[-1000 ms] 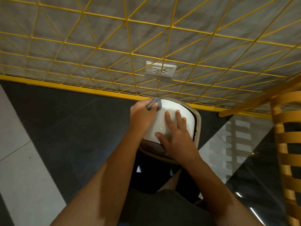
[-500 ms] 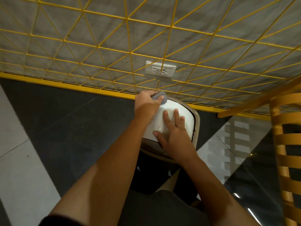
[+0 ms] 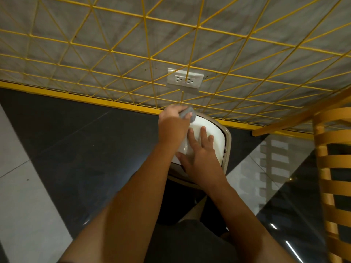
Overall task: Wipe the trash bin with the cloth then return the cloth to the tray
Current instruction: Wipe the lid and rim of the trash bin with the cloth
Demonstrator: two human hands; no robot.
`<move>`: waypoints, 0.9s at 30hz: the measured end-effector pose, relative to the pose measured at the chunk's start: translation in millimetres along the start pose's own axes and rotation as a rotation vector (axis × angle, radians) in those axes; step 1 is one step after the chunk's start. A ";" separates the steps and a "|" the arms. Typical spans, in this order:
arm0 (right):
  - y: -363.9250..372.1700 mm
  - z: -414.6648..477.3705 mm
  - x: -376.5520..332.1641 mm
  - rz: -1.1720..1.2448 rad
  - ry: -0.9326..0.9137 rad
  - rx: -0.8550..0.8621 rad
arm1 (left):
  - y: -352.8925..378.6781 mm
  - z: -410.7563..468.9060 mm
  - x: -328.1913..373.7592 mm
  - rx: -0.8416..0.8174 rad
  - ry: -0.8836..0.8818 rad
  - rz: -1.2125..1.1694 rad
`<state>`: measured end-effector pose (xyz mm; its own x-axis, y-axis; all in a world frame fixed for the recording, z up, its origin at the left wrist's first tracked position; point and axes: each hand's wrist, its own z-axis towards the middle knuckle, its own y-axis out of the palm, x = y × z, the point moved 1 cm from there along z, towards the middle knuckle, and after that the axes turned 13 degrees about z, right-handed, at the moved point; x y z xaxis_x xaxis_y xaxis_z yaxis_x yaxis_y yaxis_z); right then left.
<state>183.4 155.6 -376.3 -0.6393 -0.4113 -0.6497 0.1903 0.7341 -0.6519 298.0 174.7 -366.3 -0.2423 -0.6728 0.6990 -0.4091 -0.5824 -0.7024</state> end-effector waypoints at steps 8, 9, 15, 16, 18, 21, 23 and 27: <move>-0.7 -1.8 -3.1 0.022 0.020 -0.010 | -2.2 7.7 -32.9 0.020 -0.333 -0.099; -1.1 -2.5 -2.6 0.018 0.019 -0.012 | -2.6 5.7 -37.4 0.021 -0.358 -0.119; -0.9 -2.3 -4.0 0.037 0.007 -0.002 | 3.0 5.3 -15.6 0.022 -0.039 -0.119; -1.4 -2.9 -3.7 0.036 0.009 -0.003 | 4.3 7.7 -12.8 0.021 -0.023 -0.111; -2.9 -2.5 -3.4 0.027 0.006 -0.002 | 4.5 14.6 -10.5 0.012 -0.052 -0.107; -3.3 -2.7 -4.1 0.024 0.009 -0.002 | 2.3 23.7 -15.1 -0.021 -0.186 -0.131; -2.6 -3.8 -3.8 0.017 0.011 -0.007 | 0.9 23.0 -21.3 -0.043 -0.295 -0.148; -2.0 -3.9 -2.9 0.033 0.007 -0.008 | 1.2 7.5 -18.7 -0.035 -0.190 -0.169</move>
<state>181.9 157.4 -371.6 -0.6379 -0.3828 -0.6682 0.2054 0.7517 -0.6267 308.7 183.1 -381.3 0.0003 -0.6425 0.7663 -0.4607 -0.6803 -0.5701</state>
